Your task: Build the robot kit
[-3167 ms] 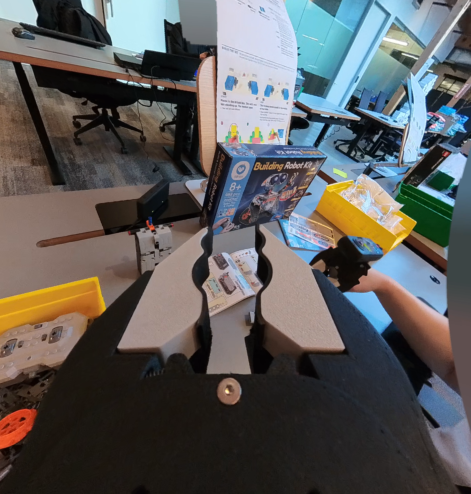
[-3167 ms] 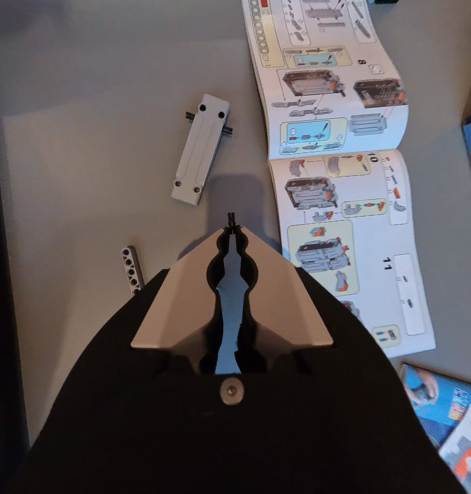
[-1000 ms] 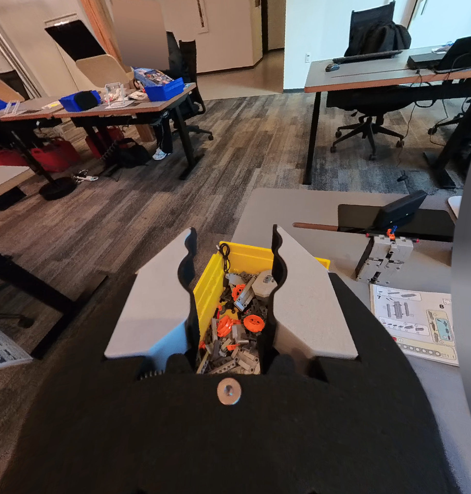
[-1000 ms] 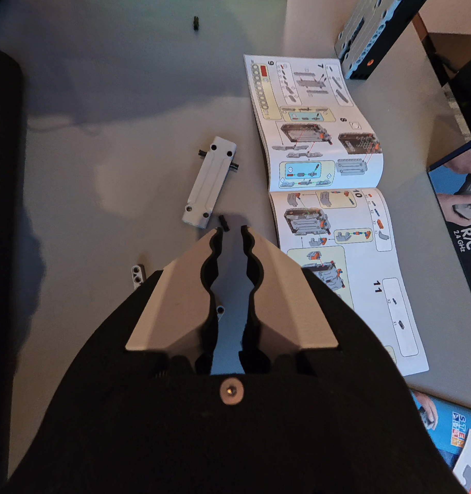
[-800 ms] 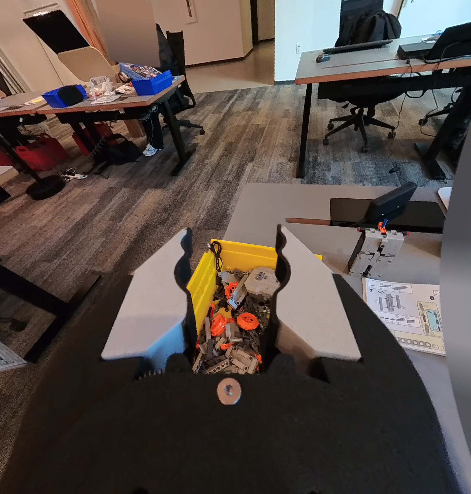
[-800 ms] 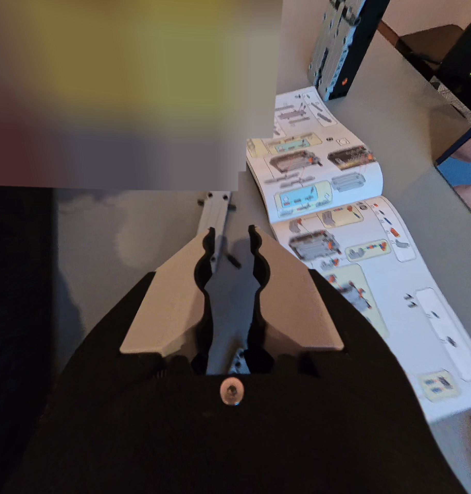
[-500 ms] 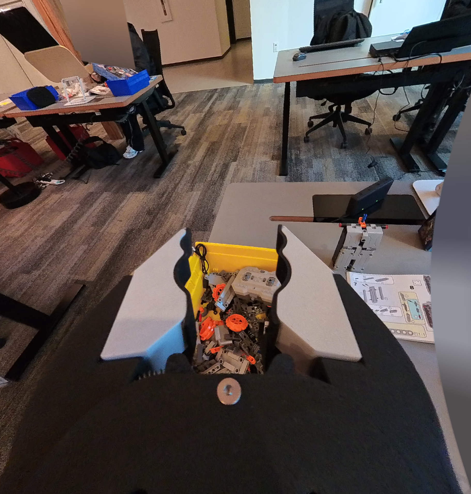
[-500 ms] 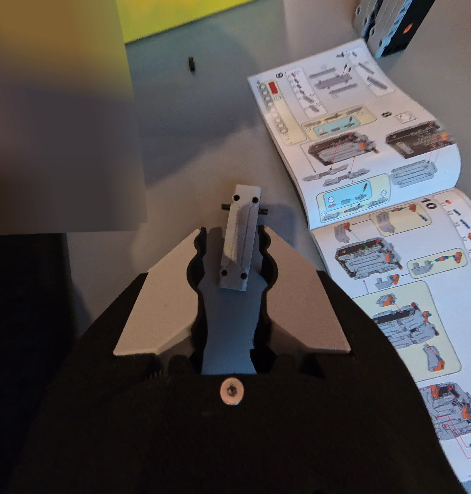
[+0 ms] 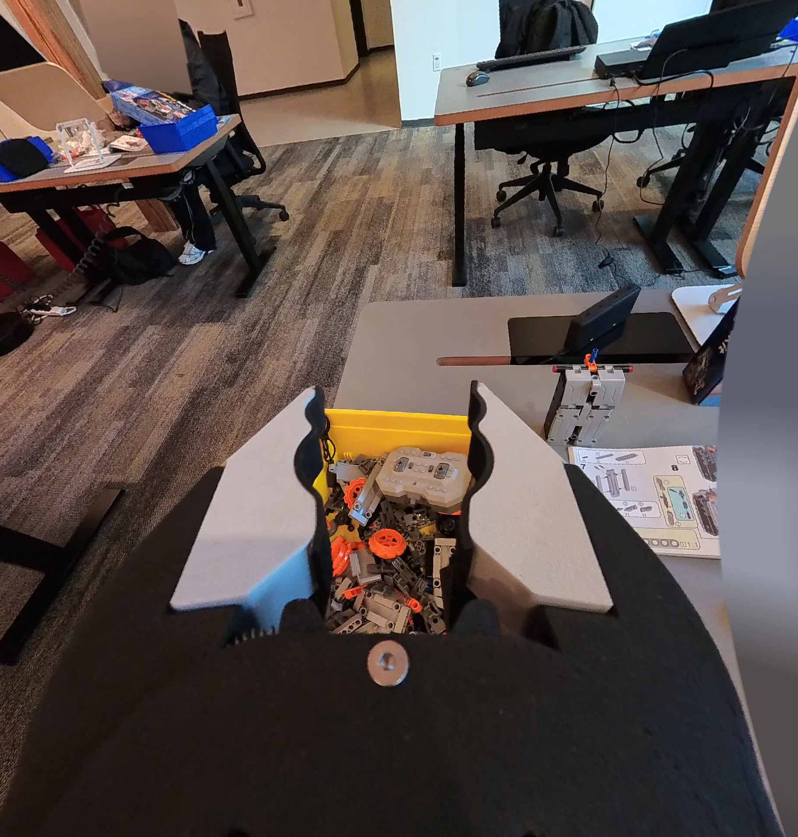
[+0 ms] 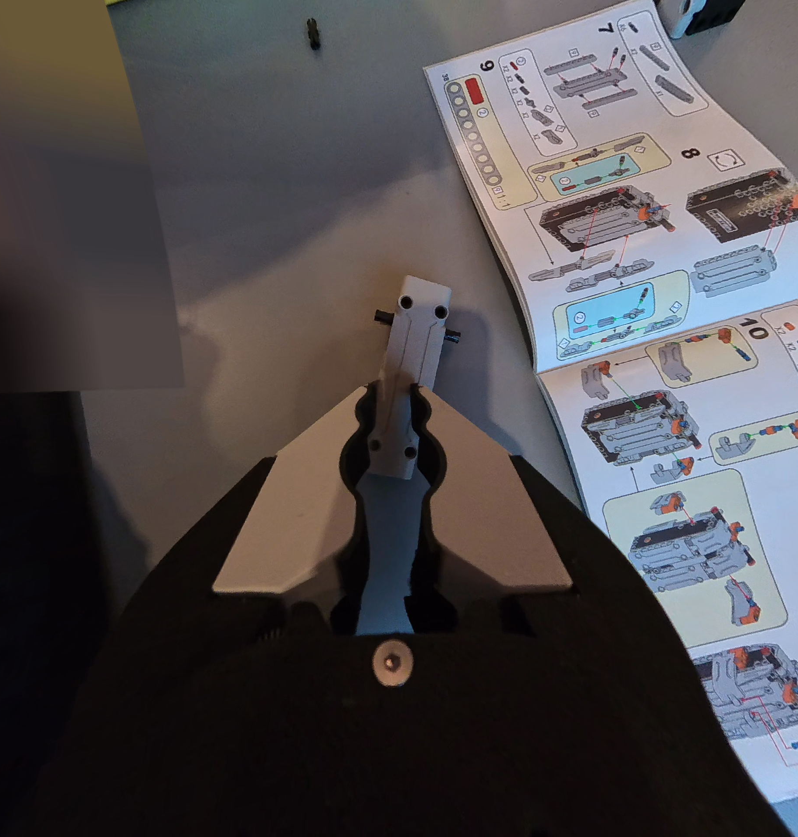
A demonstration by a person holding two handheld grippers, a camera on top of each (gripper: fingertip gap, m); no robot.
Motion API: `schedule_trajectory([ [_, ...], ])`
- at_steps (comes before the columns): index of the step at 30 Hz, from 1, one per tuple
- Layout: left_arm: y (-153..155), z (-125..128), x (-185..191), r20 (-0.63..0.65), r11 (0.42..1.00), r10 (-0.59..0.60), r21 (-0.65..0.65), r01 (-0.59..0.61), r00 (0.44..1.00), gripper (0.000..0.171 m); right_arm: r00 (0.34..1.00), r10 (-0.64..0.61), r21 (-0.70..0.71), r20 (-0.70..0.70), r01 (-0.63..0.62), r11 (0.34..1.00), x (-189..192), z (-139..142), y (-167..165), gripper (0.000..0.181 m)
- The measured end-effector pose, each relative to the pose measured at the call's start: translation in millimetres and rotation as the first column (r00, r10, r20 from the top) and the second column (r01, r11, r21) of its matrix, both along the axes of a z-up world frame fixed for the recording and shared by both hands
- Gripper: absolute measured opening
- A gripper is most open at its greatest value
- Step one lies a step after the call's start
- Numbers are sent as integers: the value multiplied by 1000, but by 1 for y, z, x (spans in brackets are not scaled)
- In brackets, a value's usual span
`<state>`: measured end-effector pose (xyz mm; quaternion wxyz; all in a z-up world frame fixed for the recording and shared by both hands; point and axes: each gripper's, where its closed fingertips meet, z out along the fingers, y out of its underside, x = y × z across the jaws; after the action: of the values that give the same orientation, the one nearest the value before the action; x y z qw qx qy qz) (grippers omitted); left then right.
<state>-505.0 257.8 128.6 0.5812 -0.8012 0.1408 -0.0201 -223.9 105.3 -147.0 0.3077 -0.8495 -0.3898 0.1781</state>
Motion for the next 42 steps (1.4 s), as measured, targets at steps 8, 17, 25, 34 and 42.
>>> schedule_trajectory([
  [8,-1,0,6,7,1000,-27,1,27,1000,61,999,18,-3,-28,-18,1000,-1,4,-2,3],
  [17,-1,-3,10,7,999,-42,-4,42,999,61,1000,9,13,-10,-9,1000,2,-1,2,36],
  [25,-1,-5,13,3,998,-56,-7,56,998,61,999,18,-32,31,-17,999,4,-13,-2,29],
  [34,0,-8,25,13,994,-112,-13,112,994,61,1000,29,2,10,-29,1000,-1,-12,-1,24],
  [42,-44,28,108,118,873,-485,128,471,866,58,998,51,195,26,-55,979,-14,14,1,24],
])
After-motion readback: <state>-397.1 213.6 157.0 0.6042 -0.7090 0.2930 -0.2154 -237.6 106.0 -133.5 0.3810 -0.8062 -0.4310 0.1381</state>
